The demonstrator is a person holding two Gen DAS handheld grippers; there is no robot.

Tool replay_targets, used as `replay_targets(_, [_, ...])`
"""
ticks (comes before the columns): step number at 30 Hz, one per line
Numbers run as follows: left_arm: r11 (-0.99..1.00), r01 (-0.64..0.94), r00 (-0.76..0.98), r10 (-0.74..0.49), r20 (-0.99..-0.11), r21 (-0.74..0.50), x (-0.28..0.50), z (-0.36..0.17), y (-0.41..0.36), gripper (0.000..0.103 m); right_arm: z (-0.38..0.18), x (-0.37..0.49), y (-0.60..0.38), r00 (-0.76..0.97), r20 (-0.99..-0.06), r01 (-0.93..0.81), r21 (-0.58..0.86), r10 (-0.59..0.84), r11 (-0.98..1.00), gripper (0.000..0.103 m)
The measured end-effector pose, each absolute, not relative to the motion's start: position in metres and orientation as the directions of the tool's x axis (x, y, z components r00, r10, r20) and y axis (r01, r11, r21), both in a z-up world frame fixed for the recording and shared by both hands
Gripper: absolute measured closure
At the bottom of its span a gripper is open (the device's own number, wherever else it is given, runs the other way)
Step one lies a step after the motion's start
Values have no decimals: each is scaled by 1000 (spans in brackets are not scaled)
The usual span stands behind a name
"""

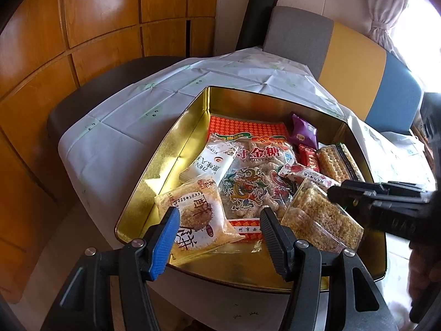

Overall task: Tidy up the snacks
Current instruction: 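Open the right gripper to drop the candy into the tray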

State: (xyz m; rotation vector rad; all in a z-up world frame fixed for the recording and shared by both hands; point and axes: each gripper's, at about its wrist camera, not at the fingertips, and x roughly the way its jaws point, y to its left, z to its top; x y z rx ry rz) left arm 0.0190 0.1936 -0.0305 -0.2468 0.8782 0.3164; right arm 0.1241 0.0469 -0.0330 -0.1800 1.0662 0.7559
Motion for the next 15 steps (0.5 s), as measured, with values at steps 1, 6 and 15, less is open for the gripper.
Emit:
replay_targets(1, [925,-370,598,170,-783,-81,19,-30,194,42,-35,122,50,262,-845,-646,206,467,735,72])
replay_targets(6, [926,-371,602,180,-778,-73,17,-28,193,42,-40,116,53,284,-839,-654,184,464,734,72])
replay_targets(15, [927,-372,605,199,-771,-52,15,-23,188,42,-35,102,48,339,-825,-636,154,453,756,72])
